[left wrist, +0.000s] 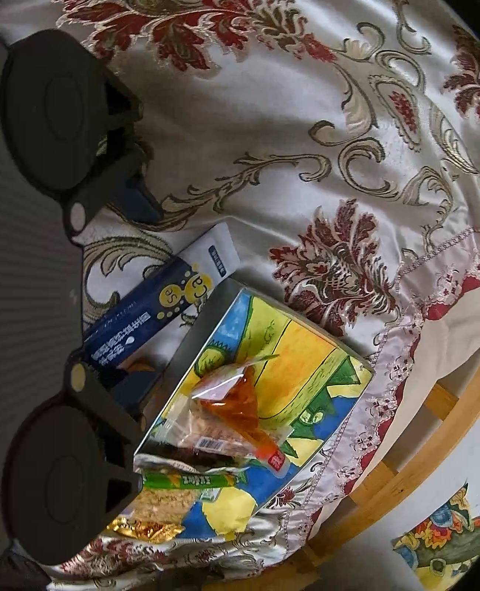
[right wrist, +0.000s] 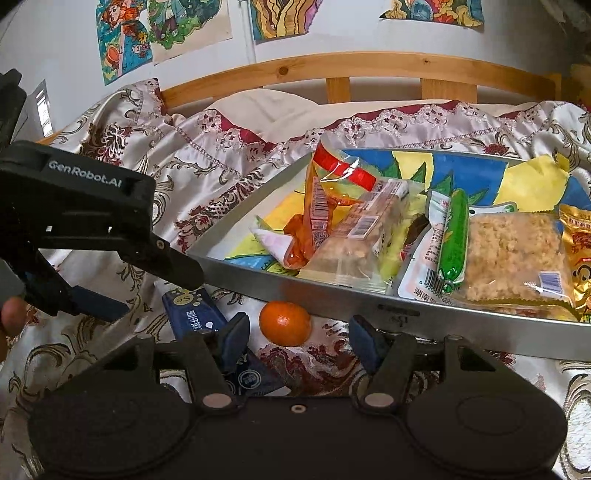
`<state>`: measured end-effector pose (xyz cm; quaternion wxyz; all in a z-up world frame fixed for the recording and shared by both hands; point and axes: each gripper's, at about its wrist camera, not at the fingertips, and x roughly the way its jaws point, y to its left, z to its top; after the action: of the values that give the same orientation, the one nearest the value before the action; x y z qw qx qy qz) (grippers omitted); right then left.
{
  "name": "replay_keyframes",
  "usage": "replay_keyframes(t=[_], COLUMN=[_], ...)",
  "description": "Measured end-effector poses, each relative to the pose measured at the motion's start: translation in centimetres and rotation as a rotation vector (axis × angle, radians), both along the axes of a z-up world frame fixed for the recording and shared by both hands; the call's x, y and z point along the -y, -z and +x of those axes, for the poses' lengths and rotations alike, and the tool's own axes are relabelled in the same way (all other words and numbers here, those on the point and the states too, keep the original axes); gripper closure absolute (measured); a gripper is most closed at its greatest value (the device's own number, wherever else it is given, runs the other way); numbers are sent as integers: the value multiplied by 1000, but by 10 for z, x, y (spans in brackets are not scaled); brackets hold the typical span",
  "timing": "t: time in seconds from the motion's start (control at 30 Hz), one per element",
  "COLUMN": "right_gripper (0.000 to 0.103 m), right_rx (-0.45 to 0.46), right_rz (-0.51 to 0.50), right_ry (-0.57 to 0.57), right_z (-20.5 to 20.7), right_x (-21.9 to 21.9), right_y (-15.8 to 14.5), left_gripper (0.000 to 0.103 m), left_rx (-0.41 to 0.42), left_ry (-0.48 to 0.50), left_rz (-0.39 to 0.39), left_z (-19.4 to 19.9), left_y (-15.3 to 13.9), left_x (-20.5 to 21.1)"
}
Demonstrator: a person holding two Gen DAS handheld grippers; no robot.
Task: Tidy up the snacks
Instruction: 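Move the left tool toward the blue tube while the right tool approaches the tangerine, then grasp the blue-and-white tube with the left tool while the right tool grasps the tangerine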
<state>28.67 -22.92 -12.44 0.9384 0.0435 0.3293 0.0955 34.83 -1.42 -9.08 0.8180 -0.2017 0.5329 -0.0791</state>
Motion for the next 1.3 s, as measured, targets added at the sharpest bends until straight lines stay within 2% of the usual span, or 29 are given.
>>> replay_keyframes(t=[0.2, 0.27, 0.43, 0.63, 0.7, 0.8, 0.87, 1.03, 1.13, 1.17, 1.3], right_gripper=[40, 40, 40, 40, 40, 40, 42, 56, 61, 67, 69], right_rx=[-8, -9, -8, -5, -5, -10, -15, -43, -42, -41, -35], right_rz=[11, 16, 15, 14, 15, 8, 4, 7, 7, 4, 9], right_ry=[0, 1, 2, 6, 10, 14, 16, -3, 6, 8, 16], right_z=[2, 3, 3, 3, 3, 4, 5, 10, 11, 11, 9], right_x=[-1, -1, -2, -2, -3, -5, -6, -12, -14, -14, -14], right_y=[2, 2, 3, 4, 5, 4, 3, 6, 9, 9, 9], left_gripper=[20, 20, 20, 20, 21, 22, 32, 60, 64, 66, 72], left_rx=[-19, -41, -22, -90, -109, -91, -82, -97, -96, -95, -103], left_ry=[23, 22, 38, 36, 24, 22, 36, 8, 3, 0, -32], left_rz=[36, 23, -31, -14, -35, -70, -109, -112, -120, -123, -143], left_z=[0, 0, -3, 4, 7, 10, 14, 17, 17, 16, 14], left_y=[-2, -6, -20, 4, 14, 19, 22, 29, 30, 30, 29], left_x=[8, 7, 7, 11, 7, 4, 3, -3, -4, -4, -8])
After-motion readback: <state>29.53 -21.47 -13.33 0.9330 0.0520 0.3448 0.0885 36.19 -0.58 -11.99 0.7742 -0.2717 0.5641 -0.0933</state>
